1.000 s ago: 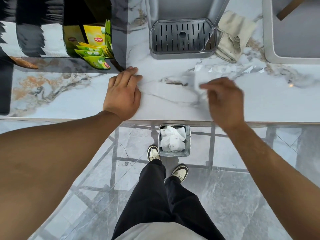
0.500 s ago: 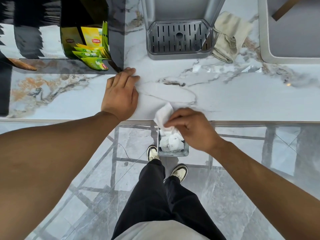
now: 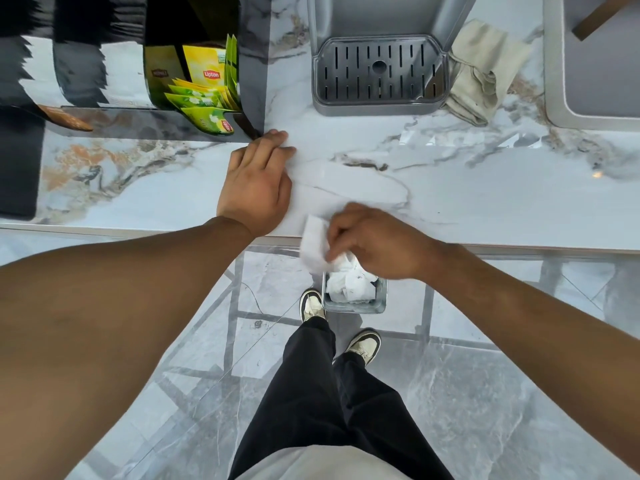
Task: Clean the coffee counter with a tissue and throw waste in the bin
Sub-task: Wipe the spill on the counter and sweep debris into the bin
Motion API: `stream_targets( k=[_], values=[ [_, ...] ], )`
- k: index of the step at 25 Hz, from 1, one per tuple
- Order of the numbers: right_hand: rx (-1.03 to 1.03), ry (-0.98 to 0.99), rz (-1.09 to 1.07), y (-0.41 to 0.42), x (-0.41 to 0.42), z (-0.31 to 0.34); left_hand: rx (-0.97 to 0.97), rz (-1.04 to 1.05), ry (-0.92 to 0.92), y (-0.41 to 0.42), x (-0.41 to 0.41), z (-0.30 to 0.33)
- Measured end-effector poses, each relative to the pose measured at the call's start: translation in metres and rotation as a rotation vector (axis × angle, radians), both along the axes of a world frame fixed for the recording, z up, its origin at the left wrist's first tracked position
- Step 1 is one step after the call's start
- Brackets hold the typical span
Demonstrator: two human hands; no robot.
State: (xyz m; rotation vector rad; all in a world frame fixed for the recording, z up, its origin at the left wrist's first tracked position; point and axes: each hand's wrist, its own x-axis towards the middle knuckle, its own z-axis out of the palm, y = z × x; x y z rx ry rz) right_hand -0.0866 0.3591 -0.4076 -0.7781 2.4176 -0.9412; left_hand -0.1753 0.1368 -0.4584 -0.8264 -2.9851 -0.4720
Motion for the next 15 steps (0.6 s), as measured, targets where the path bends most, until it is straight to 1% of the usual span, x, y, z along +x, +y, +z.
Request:
stream_targets(
  k=[1, 2, 4, 6, 8, 9, 10, 12, 14, 15],
  values=[
    [-0.003, -0.064, -0.004, 0.006, 0.005, 0.006, -0.001, 0.000, 0.002, 0.001, 0.000, 0.001],
    [-0.027, -0.071, -0.057, 0.009, 0.001, 0.009, -0.003, -0.002, -0.001, 0.003, 0.000, 0.002],
    [-0.061, 0.078, -0.236, 0.008, -0.022, 0.009, -0.012, -0.006, -0.012, 0.003, 0.000, 0.003],
    [0.016, 0.216, -0.443, 0.004, -0.052, 0.002, -0.018, -0.006, -0.008, 0.003, 0.001, 0.003],
    [0.093, 0.212, -0.582, 0.000, -0.060, -0.010, -0.020, -0.002, -0.011, 0.002, 0.000, 0.003],
    [0.098, 0.230, -0.606, -0.002, -0.050, -0.015, -0.021, -0.001, -0.015, 0.002, 0.000, 0.003],
    [0.089, 0.268, -0.584, -0.004, -0.032, -0.019, -0.021, -0.003, -0.017, 0.003, 0.000, 0.003],
    [0.028, 0.305, -0.435, -0.009, 0.011, -0.024, -0.023, -0.002, -0.018, 0.003, 0.000, 0.004],
    [-0.041, 0.235, -0.270, -0.008, 0.038, -0.019, -0.026, -0.006, -0.019, 0.002, 0.001, 0.004],
    [-0.063, 0.222, -0.254, -0.005, 0.036, -0.016, -0.027, -0.007, -0.016, 0.003, 0.001, 0.004]
  ],
)
